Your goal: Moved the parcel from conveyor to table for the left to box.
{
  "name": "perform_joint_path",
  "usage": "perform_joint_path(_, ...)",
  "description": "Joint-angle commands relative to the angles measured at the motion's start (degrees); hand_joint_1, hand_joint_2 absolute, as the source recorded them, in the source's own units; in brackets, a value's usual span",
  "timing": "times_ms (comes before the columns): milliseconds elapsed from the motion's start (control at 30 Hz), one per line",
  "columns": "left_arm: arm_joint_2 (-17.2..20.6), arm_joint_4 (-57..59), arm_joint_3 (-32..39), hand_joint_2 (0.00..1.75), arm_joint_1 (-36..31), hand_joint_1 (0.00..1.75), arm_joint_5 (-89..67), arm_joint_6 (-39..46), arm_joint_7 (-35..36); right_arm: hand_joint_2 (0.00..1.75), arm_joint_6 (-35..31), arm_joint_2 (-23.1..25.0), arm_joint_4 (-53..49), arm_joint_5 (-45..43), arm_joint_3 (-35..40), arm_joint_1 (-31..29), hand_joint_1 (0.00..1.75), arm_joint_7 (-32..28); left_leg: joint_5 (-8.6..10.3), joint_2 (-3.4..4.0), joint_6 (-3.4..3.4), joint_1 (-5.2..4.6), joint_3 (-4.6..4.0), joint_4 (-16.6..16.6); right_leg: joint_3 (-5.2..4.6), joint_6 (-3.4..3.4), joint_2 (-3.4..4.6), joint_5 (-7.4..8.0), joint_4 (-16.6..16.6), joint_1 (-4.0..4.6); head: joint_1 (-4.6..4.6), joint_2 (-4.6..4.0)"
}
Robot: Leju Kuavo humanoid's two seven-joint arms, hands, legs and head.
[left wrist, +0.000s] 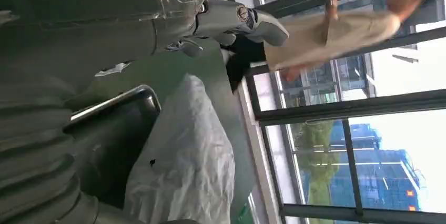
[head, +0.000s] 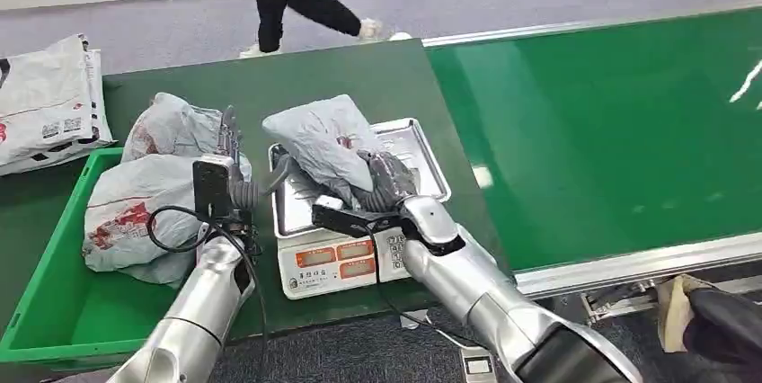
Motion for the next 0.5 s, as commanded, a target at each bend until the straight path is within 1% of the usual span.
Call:
perform_joint_path(33,-0.19,3.8,0.88,1.75,-2.85,0.0,0.37,0.12,-0.35,1.75,-5.0,-0.82,-4.69,-1.02,1.54,2.07,1.75,-2.67,-0.08,-0.06,0.0,0.04,0.14,-0.02,0.18,-0.02,0.0,-0.08,-0.05,0.03,-0.02,0.0)
perform_joint_path(67,-0.08,3.9,0.82,1.75,-2.91,0.0,0.45,0.13,-0.45,1.75,-5.39,-0.7,-4.57,-1.22,0.98,2.05,1.75,-2.09,-0.1,-0.09,0.01,0.06,0.2,-0.03,0.26,-0.03,-0.02,-0.09,-0.09,0.05,-0.02,0.0)
perform_joint_path(100,-0.03,3.9,0.82,1.75,-2.88,0.0,0.59,0.27,-0.58,1.75,-5.78,-0.62,-4.32,-1.95,0.27,2.18,0.91,-2.15,-0.06,-0.03,0.01,0.02,0.06,0.01,0.08,-0.02,0.01,-0.05,-0.03,0.0,0.0,0.0)
perform_joint_path(133,0.0,3.94,0.77,1.75,-2.87,0.0,0.64,0.23,-0.64,1.75,-6.13,-0.51,-4.28,-3.01,-0.43,2.45,0.0,-2.56,-0.09,-0.05,0.01,0.05,0.13,0.02,0.17,-0.03,0.02,-0.08,-0.04,0.03,-0.02,0.0)
perform_joint_path(200,0.02,4.11,0.68,1.75,-2.92,0.0,0.76,0.76,-0.86,1.75,-9.82,-0.46,-3.68,-3.68,-2.24,2.97,0.0,-2.13,-0.07,-0.05,0.01,0.05,0.16,-0.03,0.2,-0.04,0.02,-0.06,-0.08,0.01,-0.02,0.0)
perform_joint_path(267,0.02,4.15,0.66,1.75,-2.94,0.0,1.0,0.94,-1.08,1.75,-12.76,-0.73,-4.35,-4.69,-3.54,3.51,0.0,-3.03,-0.06,-0.14,0.01,0.06,0.16,-0.04,0.24,-0.04,-0.07,-0.06,-0.11,0.02,-0.02,0.0)
perform_joint_path(367,0.0,4.07,0.62,1.75,-2.96,0.0,1.08,1.13,-1.16,1.75,-13.31,-0.94,-4.84,-5.24,-4.23,3.7,0.0,-3.01,-0.07,-0.12,0.02,0.08,0.14,-0.01,0.21,-0.03,-0.06,-0.06,-0.11,0.04,0.0,0.0)
perform_joint_path(433,-0.05,3.51,0.82,1.75,-2.93,0.0,1.45,2.11,-1.62,1.75,-16.35,-1.55,-7.02,-8.26,-7.08,5.01,0.0,-3.34,-0.07,-0.08,0.02,0.06,0.11,0.0,0.17,-0.03,-0.03,-0.06,-0.09,0.02,-0.02,0.0)
perform_joint_path(500,0.02,3.14,0.78,1.75,-2.97,0.0,1.59,2.47,-1.64,1.75,-16.17,-2.69,-7.79,-9.36,-8.05,5.24,0.0,-3.43,-0.06,-0.17,0.02,0.07,0.12,-0.02,0.22,-0.03,-0.11,-0.07,-0.11,0.03,-0.02,0.0)
